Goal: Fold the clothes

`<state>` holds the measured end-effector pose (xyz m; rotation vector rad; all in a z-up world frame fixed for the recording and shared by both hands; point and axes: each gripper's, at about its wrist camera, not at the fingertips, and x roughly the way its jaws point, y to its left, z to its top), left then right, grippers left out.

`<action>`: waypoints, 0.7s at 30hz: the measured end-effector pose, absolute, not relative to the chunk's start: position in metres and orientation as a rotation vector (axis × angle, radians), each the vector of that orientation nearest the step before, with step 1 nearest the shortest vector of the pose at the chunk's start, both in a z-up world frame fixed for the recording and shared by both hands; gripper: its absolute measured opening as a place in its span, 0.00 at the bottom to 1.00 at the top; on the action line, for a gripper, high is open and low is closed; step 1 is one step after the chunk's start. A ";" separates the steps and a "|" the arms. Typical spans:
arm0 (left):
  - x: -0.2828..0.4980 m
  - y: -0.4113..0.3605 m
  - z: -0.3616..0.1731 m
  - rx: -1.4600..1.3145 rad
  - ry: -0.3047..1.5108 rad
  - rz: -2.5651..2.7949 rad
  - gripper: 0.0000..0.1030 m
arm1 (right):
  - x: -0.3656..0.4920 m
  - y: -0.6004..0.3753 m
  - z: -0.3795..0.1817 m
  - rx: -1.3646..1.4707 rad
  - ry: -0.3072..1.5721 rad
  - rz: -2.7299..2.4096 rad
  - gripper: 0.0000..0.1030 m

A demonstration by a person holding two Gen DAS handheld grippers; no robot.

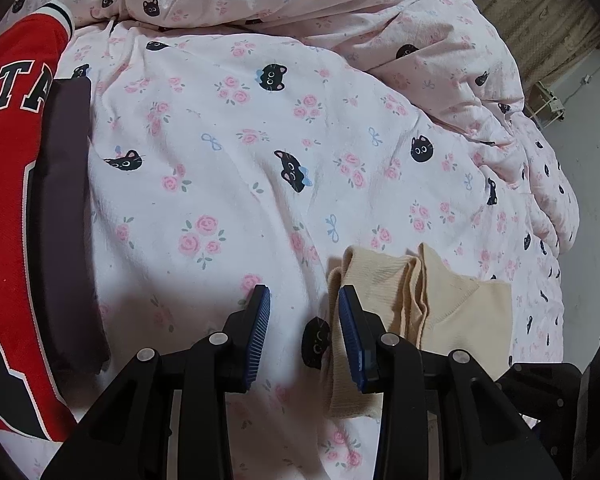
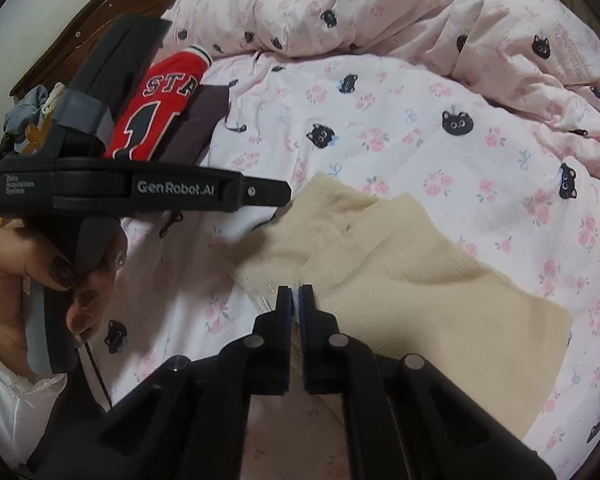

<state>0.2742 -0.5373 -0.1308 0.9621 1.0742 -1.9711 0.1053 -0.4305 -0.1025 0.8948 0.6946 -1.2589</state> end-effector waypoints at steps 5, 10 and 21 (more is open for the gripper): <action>0.274 -0.538 -0.131 0.963 1.071 -1.973 0.30 | 0.102 -0.420 -0.086 0.873 0.649 -1.255 0.04; 0.272 -0.538 -0.132 0.970 1.067 -1.972 0.30 | 0.104 -0.417 -0.076 0.866 0.635 -1.233 0.04; 0.272 -0.536 -0.132 0.970 1.068 -1.974 0.30 | 0.103 -0.427 -0.110 0.939 0.713 -1.215 0.12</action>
